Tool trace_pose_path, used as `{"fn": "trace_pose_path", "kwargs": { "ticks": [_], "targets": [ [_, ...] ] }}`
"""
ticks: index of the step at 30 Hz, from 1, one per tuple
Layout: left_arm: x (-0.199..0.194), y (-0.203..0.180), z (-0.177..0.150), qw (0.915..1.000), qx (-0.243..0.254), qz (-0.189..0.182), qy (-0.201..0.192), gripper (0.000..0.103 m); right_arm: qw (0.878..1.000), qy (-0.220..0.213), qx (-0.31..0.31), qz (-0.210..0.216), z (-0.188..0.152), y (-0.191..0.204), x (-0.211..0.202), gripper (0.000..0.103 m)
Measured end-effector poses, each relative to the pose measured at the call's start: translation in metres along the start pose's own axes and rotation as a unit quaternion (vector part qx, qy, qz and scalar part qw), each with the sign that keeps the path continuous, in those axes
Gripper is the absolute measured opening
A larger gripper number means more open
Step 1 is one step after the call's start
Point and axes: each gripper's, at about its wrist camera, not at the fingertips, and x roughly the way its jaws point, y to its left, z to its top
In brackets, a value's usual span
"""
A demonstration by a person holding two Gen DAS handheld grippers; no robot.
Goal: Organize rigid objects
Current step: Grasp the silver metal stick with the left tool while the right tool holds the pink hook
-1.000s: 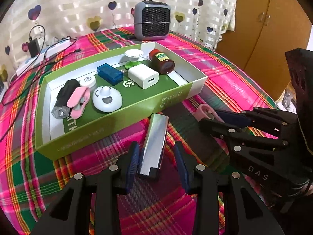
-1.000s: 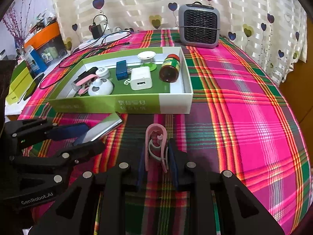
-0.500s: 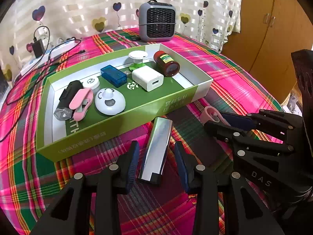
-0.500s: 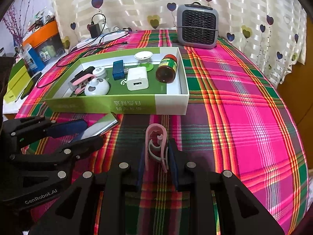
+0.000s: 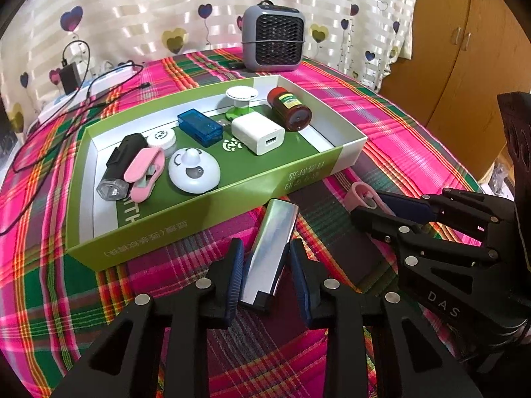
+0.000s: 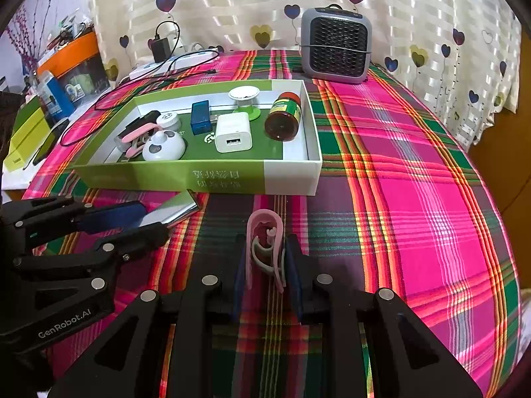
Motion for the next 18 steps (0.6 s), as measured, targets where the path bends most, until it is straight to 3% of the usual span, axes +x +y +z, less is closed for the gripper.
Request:
{"fn": "trace_pose_path", "kwargs": {
  "ticks": [18],
  "targets": [
    [-0.0026, -0.0047, -0.0009, 1.0, 0.009, -0.001, -0.002, 0.023, 1.0, 0.0, 0.0, 0.0, -0.0003, 0.0004, 0.0004, 0.024]
  ]
}}
